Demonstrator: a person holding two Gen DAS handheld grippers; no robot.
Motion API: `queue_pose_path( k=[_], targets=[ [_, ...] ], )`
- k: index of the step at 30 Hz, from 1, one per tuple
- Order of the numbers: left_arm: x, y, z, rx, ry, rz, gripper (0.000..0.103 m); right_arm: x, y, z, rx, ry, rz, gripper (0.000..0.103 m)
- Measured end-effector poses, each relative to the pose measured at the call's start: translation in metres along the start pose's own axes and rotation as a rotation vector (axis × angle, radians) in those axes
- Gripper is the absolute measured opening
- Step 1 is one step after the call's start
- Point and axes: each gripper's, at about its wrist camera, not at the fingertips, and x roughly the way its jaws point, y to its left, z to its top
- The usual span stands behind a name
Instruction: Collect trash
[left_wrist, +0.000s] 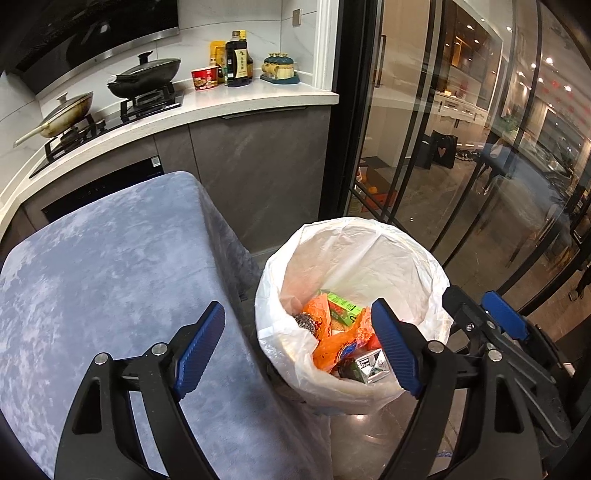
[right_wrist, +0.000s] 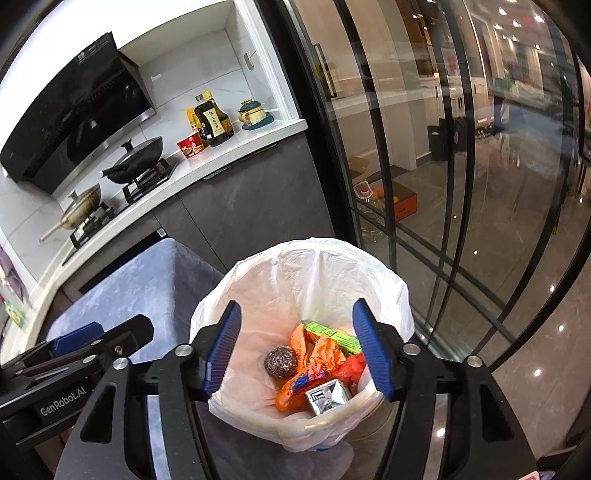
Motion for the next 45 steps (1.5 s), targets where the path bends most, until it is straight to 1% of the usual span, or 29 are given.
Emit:
queue_pose_path(
  k=[3,4,5,7,12,15,20,22,24,28,45],
  targets=[
    [-0.005,0.005,-0.004,-0.01,0.0,0.005,0.079,-0.006,0.005,-0.001,-0.03,-0.004,-0.012,0.065],
    [-0.007,0.006,-0.004,-0.012,-0.001,0.008,0.081,-0.008,0.006,-0.001,-0.037,-0.005,-0.015,0.066],
    [-0.009,0.007,-0.006,-0.016,-0.002,0.013,0.085,-0.009,0.007,-0.002,-0.043,-0.005,-0.018,0.066],
    [-0.014,0.009,-0.008,-0.023,-0.01,0.025,0.088,-0.013,0.008,-0.002,-0.054,-0.003,-0.02,0.07],
    [-0.022,0.017,-0.016,-0.028,-0.01,0.045,0.09,-0.023,0.01,-0.004,-0.082,0.003,-0.034,0.078],
    [-0.025,0.022,-0.022,-0.036,-0.005,0.06,0.093,-0.028,0.012,-0.008,-0.107,0.001,-0.048,0.084],
    [-0.031,0.027,-0.031,-0.038,-0.008,0.096,0.094,-0.032,0.011,-0.015,-0.132,0.019,-0.052,0.086],
    [-0.033,0.029,-0.034,-0.042,-0.006,0.102,0.094,-0.032,0.01,-0.018,-0.133,0.031,-0.052,0.091],
    [-0.035,0.029,-0.037,-0.045,-0.002,0.109,0.094,-0.033,0.009,-0.02,-0.136,0.041,-0.053,0.094],
    [-0.036,0.027,-0.042,-0.039,0.006,0.119,0.095,-0.037,0.008,-0.022,-0.145,0.043,-0.056,0.096],
    [-0.037,0.025,-0.055,-0.03,0.027,0.151,0.095,-0.037,0.009,-0.03,-0.172,0.059,-0.053,0.096]
  ],
)
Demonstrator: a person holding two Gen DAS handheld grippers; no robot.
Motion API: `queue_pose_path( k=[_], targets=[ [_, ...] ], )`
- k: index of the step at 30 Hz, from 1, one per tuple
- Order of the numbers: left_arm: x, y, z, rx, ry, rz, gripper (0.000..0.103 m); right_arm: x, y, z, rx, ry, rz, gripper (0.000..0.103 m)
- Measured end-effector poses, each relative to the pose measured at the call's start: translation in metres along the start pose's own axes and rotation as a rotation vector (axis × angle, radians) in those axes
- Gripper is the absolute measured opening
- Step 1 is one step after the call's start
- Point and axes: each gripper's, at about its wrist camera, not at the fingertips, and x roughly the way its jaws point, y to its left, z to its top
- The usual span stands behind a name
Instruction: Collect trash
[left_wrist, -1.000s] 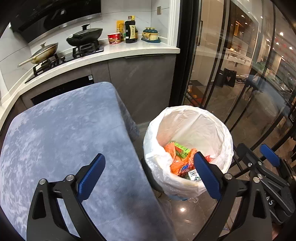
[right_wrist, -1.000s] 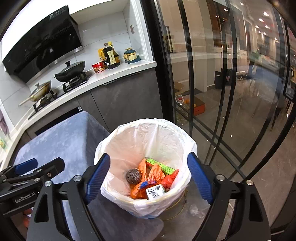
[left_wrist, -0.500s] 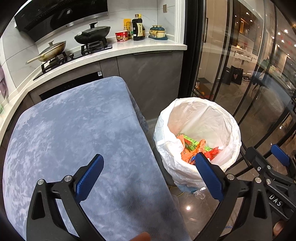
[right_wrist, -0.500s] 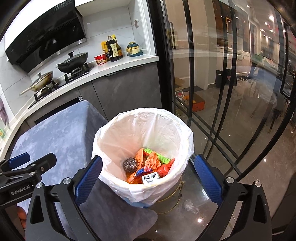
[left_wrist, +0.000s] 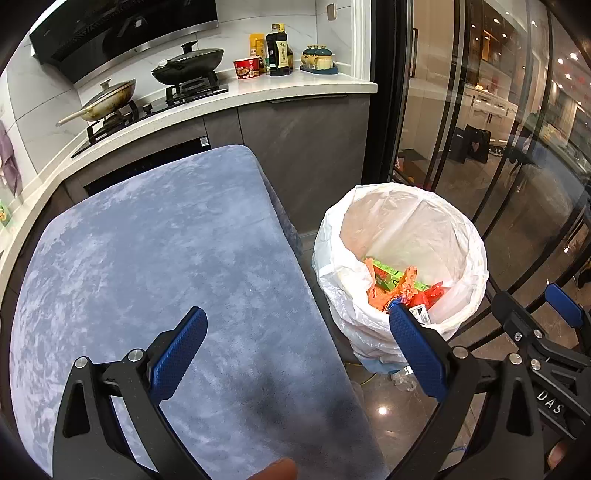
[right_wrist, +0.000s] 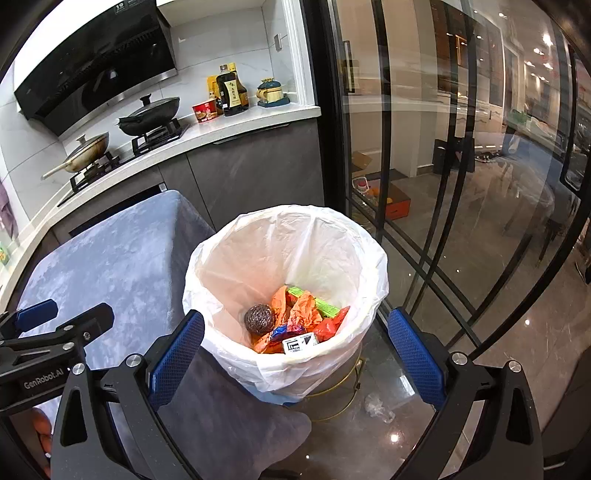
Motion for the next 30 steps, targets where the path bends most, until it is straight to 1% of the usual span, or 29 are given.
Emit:
queue_pose_path(
  k=[7,18,22,30],
  targets=[
    [-0.001,0.001,0.001,-0.009,-0.014,0.023,0.095,0.005,0.002,0.001,-0.004,0.005,0.011,0.096],
    [0.007,0.006,-0.001,-0.026,0.003,0.034,0.095,0.009,0.006,-0.002,-0.018,0.014,0.023,0.096],
    [0.007,0.007,-0.002,-0.036,-0.001,0.057,0.095,0.011,0.005,-0.002,-0.018,0.022,0.025,0.096],
    [0.008,0.007,-0.003,-0.04,0.008,0.057,0.095,0.012,0.004,-0.003,-0.014,0.031,0.023,0.096]
  ],
)
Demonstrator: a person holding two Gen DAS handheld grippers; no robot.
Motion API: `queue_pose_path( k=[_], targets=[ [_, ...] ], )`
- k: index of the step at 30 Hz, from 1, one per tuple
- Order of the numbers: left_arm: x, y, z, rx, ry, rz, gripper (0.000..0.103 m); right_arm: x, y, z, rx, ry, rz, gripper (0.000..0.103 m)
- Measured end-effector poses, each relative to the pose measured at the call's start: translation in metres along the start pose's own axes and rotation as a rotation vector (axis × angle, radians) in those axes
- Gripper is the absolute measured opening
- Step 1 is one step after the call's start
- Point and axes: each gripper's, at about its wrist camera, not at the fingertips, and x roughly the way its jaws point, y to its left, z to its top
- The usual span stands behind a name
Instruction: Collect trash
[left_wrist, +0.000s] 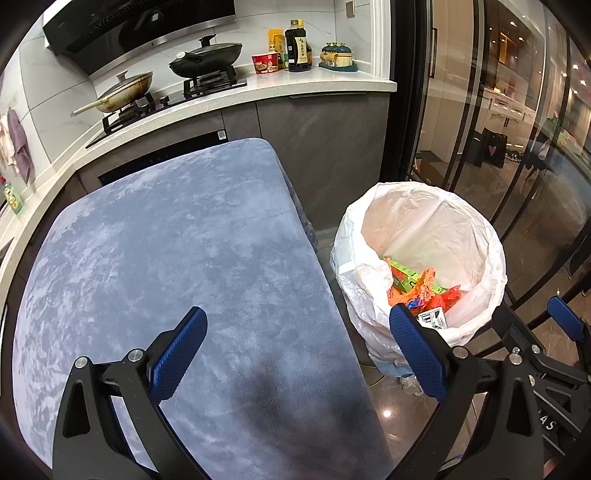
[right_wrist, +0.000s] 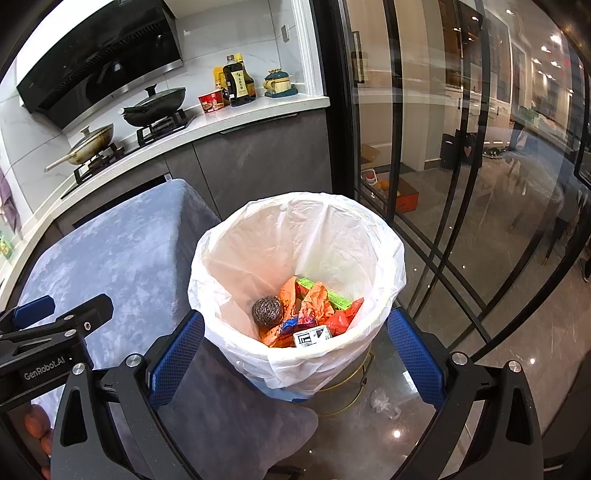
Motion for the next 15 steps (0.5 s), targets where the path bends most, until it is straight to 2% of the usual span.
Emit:
queue_pose_path(
  k=[15],
  targets=[
    [-0.0011,-0.0014,-0.0023,0.0,0.004,-0.012,0.095,0.0002,0.0002,-0.0004,0.001,0.0,0.0,0.096]
  ],
)
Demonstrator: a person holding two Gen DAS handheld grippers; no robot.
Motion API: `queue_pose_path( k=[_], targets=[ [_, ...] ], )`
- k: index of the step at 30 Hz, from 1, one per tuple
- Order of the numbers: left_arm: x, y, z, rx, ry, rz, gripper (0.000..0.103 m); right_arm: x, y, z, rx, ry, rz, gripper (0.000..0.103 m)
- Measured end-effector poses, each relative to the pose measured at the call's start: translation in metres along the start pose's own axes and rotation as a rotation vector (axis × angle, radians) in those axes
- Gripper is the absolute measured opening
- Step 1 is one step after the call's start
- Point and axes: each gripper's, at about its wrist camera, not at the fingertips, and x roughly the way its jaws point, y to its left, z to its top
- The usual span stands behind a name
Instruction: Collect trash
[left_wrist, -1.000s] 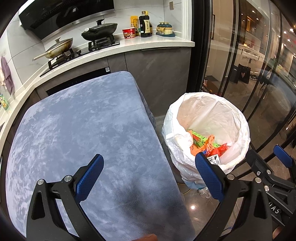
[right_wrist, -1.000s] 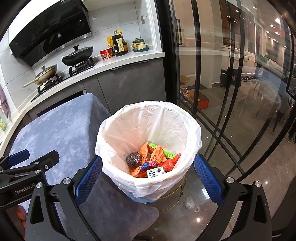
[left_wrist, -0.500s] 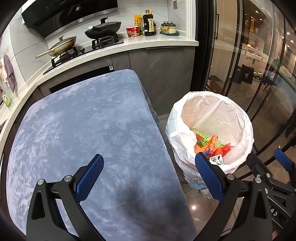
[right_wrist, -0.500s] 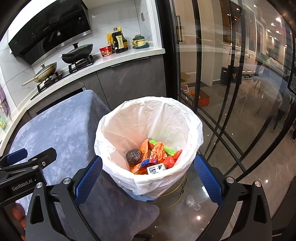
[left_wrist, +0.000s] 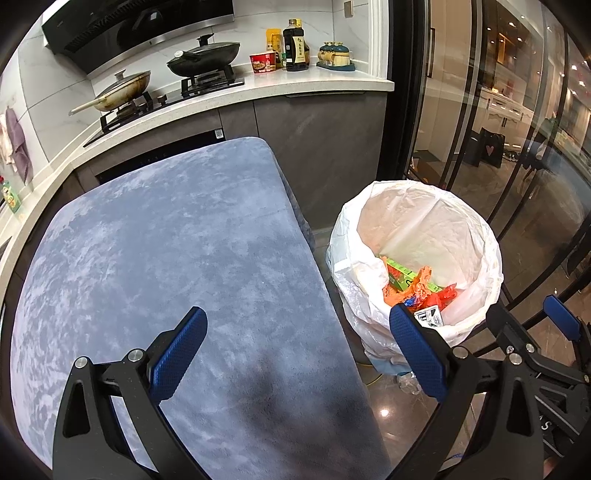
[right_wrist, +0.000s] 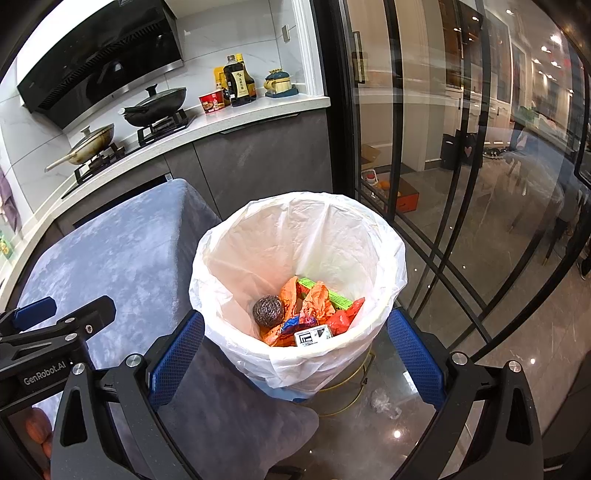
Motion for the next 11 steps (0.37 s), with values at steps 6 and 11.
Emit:
queue_pose_path(
  k=[6,11],
  targets=[
    [-0.0001,-0.0007,0.0005,-0.004,-0.001,0.0,0.095,-0.0006,0.0,-0.0003,-0.001,-0.002,-0.002,0.096],
    [-0.001,-0.0028,0.0007,-0.001,-0.012,-0.015,0.094,-0.0009,-0.0013,-0.0014,0.005,-0.003,-0.005,0.096]
  ],
)
